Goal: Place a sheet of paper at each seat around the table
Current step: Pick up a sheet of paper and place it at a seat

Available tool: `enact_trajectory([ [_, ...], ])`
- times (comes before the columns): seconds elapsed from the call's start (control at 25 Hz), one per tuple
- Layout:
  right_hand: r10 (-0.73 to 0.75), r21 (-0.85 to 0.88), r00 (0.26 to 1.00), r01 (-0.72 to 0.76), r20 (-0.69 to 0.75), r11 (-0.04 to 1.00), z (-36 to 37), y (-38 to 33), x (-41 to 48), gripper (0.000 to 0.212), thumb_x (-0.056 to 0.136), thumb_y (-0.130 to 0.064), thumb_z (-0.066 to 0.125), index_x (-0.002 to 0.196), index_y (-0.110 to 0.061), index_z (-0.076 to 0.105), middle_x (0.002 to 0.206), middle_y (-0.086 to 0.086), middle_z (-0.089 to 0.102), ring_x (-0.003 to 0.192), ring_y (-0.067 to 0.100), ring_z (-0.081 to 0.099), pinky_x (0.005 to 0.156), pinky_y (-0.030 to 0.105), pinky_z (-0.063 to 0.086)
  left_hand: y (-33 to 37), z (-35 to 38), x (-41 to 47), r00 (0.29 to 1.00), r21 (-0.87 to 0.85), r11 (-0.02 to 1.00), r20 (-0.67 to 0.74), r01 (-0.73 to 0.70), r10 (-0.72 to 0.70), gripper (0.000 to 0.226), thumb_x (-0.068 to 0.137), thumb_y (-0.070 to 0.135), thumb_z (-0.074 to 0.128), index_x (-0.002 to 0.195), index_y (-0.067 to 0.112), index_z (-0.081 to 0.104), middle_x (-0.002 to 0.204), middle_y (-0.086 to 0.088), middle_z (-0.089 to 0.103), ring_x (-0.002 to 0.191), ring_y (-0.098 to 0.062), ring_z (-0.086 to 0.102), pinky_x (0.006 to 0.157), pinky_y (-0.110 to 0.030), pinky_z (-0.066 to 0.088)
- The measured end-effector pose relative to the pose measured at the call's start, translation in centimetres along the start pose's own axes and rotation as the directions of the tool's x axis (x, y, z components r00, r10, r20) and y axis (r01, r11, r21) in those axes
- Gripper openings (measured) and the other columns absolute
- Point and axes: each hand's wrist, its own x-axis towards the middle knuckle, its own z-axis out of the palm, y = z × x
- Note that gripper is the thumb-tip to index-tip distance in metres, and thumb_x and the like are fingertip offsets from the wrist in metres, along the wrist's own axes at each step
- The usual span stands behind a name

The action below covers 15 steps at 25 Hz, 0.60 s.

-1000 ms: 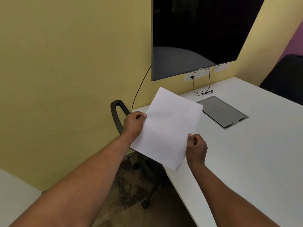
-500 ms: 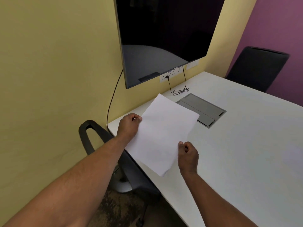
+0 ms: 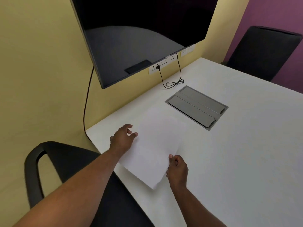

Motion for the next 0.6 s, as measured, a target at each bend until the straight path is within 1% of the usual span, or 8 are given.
enact_trajectory([
  [0.08,0.059,0.027,0.998,-0.059,0.012,0.998,1.0,0.9,1.5,0.034,0.099,-0.029,0.058,0.069,-0.014,0.052,0.049,-0.002,0.051,0.042,0.015,0.052,0.045,0.037,0.052,-0.7,1.8,1.3,0.999,0.026,1.000,0.053,0.011,-0.012,0.044,0.088,0.043,0.070,0.128,0.031,0.057,0.109,0.010,0.064,0.098,-0.015,0.061,0.102,-0.040,0.036],
  [0.2,0.160,0.020,0.987,-0.160,0.011,0.987,2.9,2.4,3.6,0.027,0.099,-0.025,0.055,0.077,-0.011,0.059,0.055,0.007,0.057,0.044,0.018,0.056,0.049,0.041,0.056,-2.4,4.9,2.9,0.992,0.092,0.996,0.128,-0.016,0.004,0.054,0.087,0.043,0.071,0.136,0.030,0.054,0.130,0.007,0.061,0.117,-0.017,0.059,0.104,-0.039,0.034],
  [0.28,0.212,0.004,0.977,-0.212,0.006,0.977,4.2,3.5,4.7,0.025,0.100,-0.024,0.054,0.080,-0.010,0.060,0.060,0.014,0.060,0.046,0.019,0.058,0.055,0.046,0.058,-3.9,6.8,3.3,0.983,0.192,0.979,0.178,-0.068,0.033,0.062,0.087,0.044,0.070,0.144,0.028,0.048,0.146,0.004,0.052,0.132,-0.018,0.050,0.108,-0.037,0.032],
  [0.36,0.247,-0.017,0.969,-0.247,0.002,0.969,5.2,4.5,5.2,0.025,0.101,-0.025,0.053,0.081,-0.011,0.060,0.067,0.021,0.063,0.048,0.019,0.058,0.057,0.046,0.060,-5.2,8.2,3.6,0.967,0.293,0.947,0.250,-0.129,0.054,0.072,0.088,0.046,0.068,0.151,0.027,0.039,0.158,0.001,0.037,0.144,-0.018,0.036,0.114,-0.037,0.029],
  [0.4,0.262,-0.031,0.965,-0.262,-0.001,0.965,5.6,5.1,5.4,0.026,0.101,-0.025,0.052,0.081,-0.010,0.060,0.070,0.022,0.065,0.047,0.018,0.058,0.058,0.046,0.060,-5.9,8.9,3.8,0.955,0.339,0.929,0.293,-0.150,0.048,0.077,0.087,0.047,0.067,0.154,0.026,0.034,0.163,-0.001,0.029,0.148,-0.018,0.029,0.117,-0.038,0.027],
  [0.48,0.291,-0.065,0.957,-0.291,-0.015,0.955,6.1,6.2,5.9,0.028,0.101,-0.027,0.052,0.081,-0.009,0.059,0.069,0.020,0.066,0.044,0.016,0.058,0.058,0.042,0.060,-6.7,10.1,4.1,0.931,0.421,0.890,0.365,-0.177,0.013,0.087,0.086,0.051,0.066,0.157,0.025,0.023,0.167,-0.004,0.015,0.152,-0.019,0.016,0.120,-0.042,0.021],
  [0.56,0.312,-0.090,0.949,-0.314,-0.037,0.945,6.1,7.3,6.4,0.029,0.101,-0.028,0.052,0.080,-0.009,0.058,0.066,0.018,0.066,0.041,0.015,0.058,0.050,0.033,0.055,-7.4,11.6,4.2,0.904,0.494,0.844,0.428,-0.210,-0.026,0.096,0.084,0.056,0.065,0.159,0.025,0.013,0.168,-0.006,0.004,0.154,-0.022,0.007,0.121,-0.047,0.017],
  [0.6,0.321,-0.103,0.946,-0.324,-0.044,0.940,6.1,7.8,6.7,0.029,0.101,-0.028,0.052,0.080,-0.009,0.058,0.065,0.017,0.067,0.041,0.016,0.059,0.045,0.026,0.050,-7.7,12.3,4.2,0.890,0.516,0.827,0.454,-0.225,-0.041,0.101,0.083,0.058,0.065,0.159,0.025,0.009,0.168,-0.006,0.001,0.154,-0.023,0.004,0.122,-0.049,0.016],
])
